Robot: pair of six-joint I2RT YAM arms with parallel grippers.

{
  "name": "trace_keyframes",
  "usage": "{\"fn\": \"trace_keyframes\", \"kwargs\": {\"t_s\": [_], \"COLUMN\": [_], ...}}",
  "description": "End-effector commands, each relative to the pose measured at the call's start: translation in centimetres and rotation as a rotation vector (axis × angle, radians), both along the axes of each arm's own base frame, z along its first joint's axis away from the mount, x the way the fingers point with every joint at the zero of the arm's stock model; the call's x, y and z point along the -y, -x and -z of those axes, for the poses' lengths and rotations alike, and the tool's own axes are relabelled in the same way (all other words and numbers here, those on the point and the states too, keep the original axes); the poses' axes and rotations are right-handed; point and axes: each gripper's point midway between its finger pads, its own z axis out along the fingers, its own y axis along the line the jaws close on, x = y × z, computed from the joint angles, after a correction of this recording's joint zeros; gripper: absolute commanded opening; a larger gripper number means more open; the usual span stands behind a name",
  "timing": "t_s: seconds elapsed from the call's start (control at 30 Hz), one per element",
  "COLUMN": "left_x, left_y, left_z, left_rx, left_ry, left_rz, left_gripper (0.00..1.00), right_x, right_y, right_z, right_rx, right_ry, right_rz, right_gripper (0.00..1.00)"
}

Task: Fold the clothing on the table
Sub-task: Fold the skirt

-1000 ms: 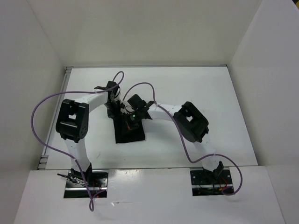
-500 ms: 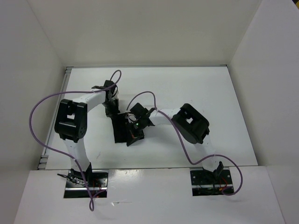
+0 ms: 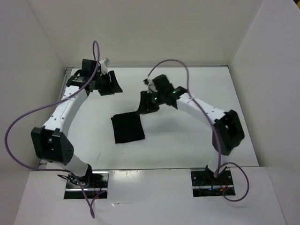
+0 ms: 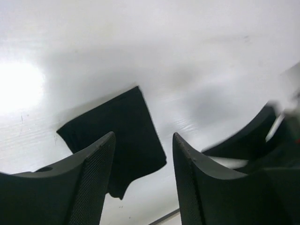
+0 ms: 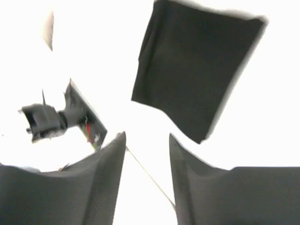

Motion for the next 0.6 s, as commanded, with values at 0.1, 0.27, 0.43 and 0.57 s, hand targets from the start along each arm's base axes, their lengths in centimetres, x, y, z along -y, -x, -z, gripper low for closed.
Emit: {"fn": "trace_keyframes", "kwargs": {"t_s": [0.1, 0.27, 0.43, 0.57], "left_x": [-0.1, -1.4, -2.0, -2.5], "left_y": [2.4, 4.5, 6.6, 7.7], "left_z": [-5.2, -2.5, -0.2, 1.5], "left_rx": [0.182, 0.143, 0.128, 0.097], "left_ry": [0.093, 0.095, 0.102, 0.098], "left_rz": [0.094, 0.064, 0.053, 0.009], "left_gripper": [0.62, 0.63, 0.63, 0.68], "right_x": [12.0, 16.9, 18.6, 18.8], "right_y": [-6.7, -5.9, -4.3, -3.3], "right_z": [-8.5, -8.3, -7.1, -5.5], "right_rx": [0.218, 0.233, 0.225, 0.17], "right_ry": [-0.007, -0.013, 0.017, 0.02], "right_rz": [0.381, 0.507, 0.552, 0.556], "right_gripper": [0.62, 0.89, 0.9, 0.9]}}
